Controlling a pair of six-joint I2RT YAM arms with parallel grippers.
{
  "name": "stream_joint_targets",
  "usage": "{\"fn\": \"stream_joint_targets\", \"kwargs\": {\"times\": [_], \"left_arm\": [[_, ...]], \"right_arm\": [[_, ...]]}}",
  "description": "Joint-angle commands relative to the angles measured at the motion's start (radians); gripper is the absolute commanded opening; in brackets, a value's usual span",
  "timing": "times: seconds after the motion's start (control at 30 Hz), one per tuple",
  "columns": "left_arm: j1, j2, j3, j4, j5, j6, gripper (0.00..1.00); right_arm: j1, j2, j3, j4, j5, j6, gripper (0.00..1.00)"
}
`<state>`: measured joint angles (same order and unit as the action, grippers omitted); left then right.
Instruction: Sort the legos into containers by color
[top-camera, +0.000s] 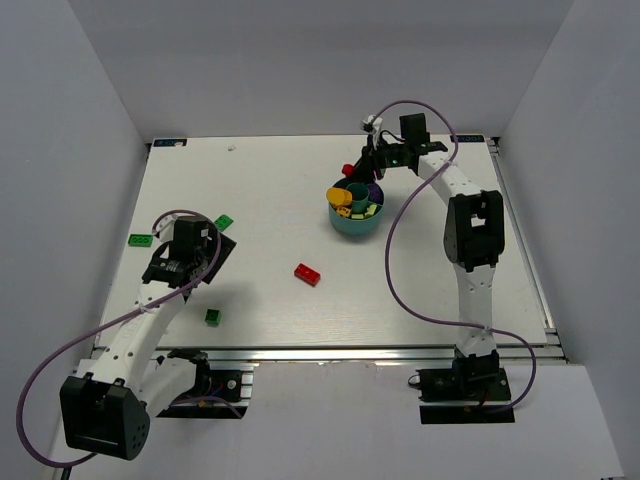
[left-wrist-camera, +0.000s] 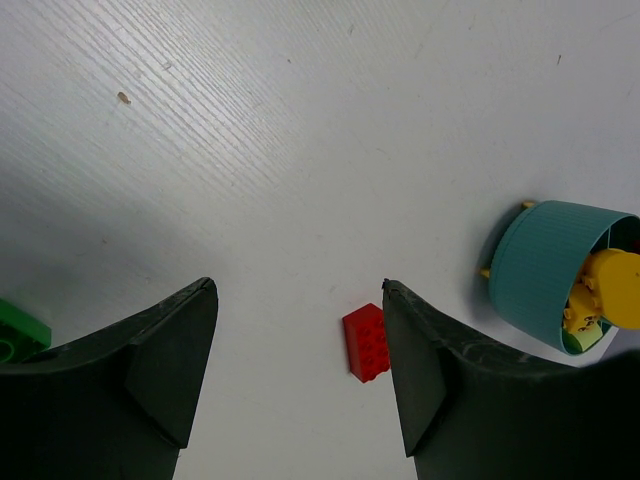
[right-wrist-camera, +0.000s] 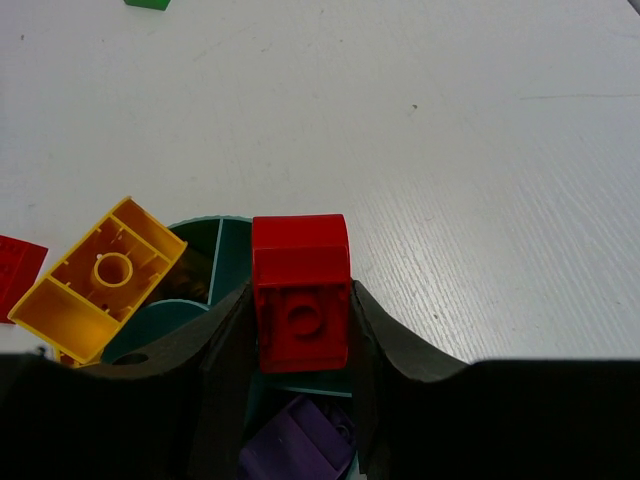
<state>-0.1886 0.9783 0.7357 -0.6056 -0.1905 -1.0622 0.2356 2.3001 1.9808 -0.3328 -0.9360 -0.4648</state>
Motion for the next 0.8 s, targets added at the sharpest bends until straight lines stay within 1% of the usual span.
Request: {"fn": "stream_joint_targets", "kwargs": {"times": [0.0, 0.1, 0.2, 0.23, 0.27, 0.3, 0.33, 0.4, 0.53, 0.77], "left_arm": [[0.006, -0.003, 0.036, 0.001, 0.010, 0.011, 0.77], [0.005, -0.003, 0.034, 0.003, 0.011, 0.011, 0.76], [0.006, -0.004, 0.036, 0.000, 0.011, 0.011, 0.77], [0.006, -0.006, 0.036, 0.000, 0.010, 0.011, 0.77], [0.006, -0.007, 0.034, -0.003, 0.010, 0.011, 0.77], [0.006, -0.009, 0.034, -0.002, 0.010, 0.010, 0.77], [0.006, -0.010, 0.033, -0.002, 0.010, 0.010, 0.77], [0.006, -0.010, 0.031, -0.002, 0.011, 0.007, 0.77], [0.006, -0.013, 0.031, -0.002, 0.011, 0.007, 0.77], [0.006, -0.020, 0.036, -0.016, 0.003, 0.004, 0.77]], "right_arm": [[0.005, -0.018, -0.013, 0.012, -0.043, -0.008, 0.08], [0.008, -0.019, -0.017, 0.015, -0.040, -0.008, 0.11], [0.008, -0.019, -0.019, 0.017, -0.030, -0.008, 0.23], [0.010, -0.019, -0.019, 0.015, -0.027, -0.008, 0.33], [0.010, -0.022, -0.023, 0.018, -0.026, -0.008, 0.39], [0.010, -0.024, -0.025, 0.021, -0.023, -0.008, 0.44], [0.010, -0.025, -0.023, 0.023, -0.023, -0.008, 0.51], [0.010, -0.028, -0.023, 0.024, -0.020, -0.009, 0.57], [0.008, -0.047, -0.031, 0.044, -0.026, 0.003, 0.59], [0.005, -0.090, -0.025, 0.092, -0.027, 0.044, 0.59]]}}
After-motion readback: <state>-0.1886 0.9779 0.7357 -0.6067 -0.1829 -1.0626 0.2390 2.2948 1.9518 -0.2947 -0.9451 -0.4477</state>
